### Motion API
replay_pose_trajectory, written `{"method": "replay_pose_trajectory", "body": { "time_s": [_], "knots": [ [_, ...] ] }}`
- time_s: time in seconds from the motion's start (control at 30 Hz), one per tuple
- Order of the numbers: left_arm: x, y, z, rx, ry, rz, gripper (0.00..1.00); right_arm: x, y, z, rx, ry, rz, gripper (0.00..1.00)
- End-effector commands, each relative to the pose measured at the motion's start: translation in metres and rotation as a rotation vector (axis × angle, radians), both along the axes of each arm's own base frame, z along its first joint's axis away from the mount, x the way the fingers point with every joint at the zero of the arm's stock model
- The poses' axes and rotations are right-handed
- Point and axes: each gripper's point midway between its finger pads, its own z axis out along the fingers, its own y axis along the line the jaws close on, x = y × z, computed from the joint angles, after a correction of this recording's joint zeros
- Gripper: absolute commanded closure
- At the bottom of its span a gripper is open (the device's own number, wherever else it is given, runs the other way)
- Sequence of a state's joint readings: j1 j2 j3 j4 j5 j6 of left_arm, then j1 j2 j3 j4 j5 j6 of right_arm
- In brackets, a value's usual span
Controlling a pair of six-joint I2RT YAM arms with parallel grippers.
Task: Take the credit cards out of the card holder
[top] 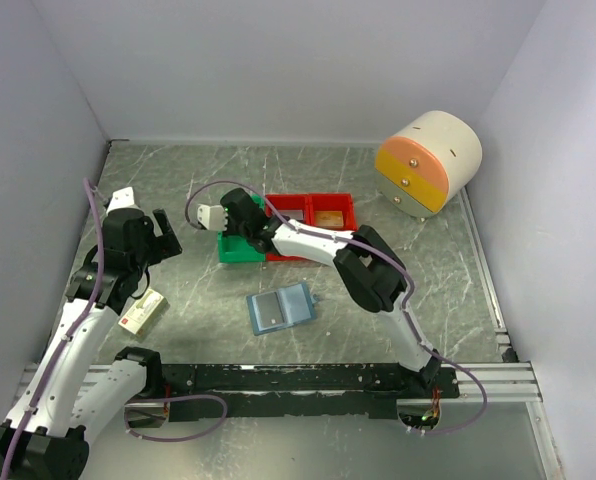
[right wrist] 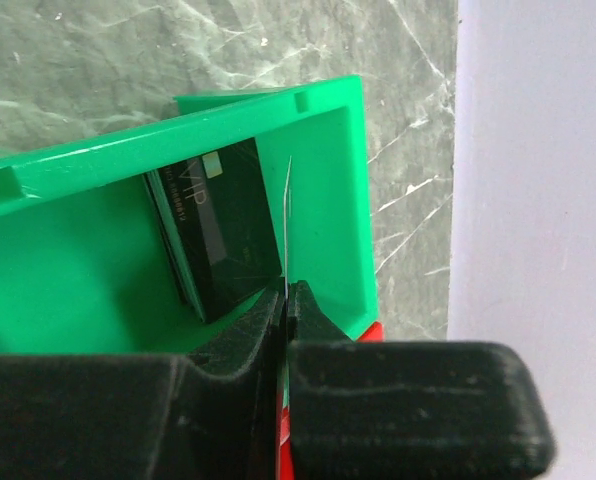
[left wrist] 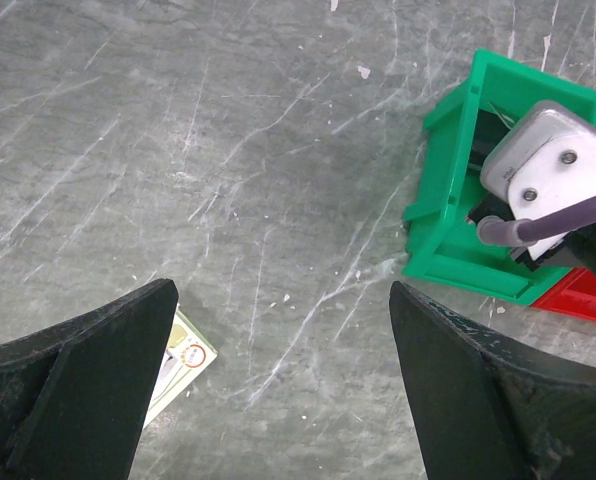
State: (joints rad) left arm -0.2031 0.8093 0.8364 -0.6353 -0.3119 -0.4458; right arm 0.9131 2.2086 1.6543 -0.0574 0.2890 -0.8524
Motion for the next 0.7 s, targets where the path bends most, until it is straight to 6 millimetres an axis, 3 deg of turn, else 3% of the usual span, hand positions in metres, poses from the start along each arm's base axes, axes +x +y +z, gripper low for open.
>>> {"method": "replay_pose_trajectory", "body": {
  "time_s": [0.0,0.33,0.67],
  "knots": [
    [-0.002,0.01,0.008,0.011,-0.017,0.052,0.0,0.015,0.002,-0.005,-0.019,-0.029,0.014,1.0],
    [-0.011,0.024,0.022,0.017,-0.078,0.137,0.0,0.026,-0.003,-0.019,-0.035,-0.014,0.001,1.0],
    [-0.01,0.024,0.024,0.013,-0.085,0.131,0.0,0.025,-0.004,-0.027,-0.057,-0.01,0.014,0.97]
  ]
}}
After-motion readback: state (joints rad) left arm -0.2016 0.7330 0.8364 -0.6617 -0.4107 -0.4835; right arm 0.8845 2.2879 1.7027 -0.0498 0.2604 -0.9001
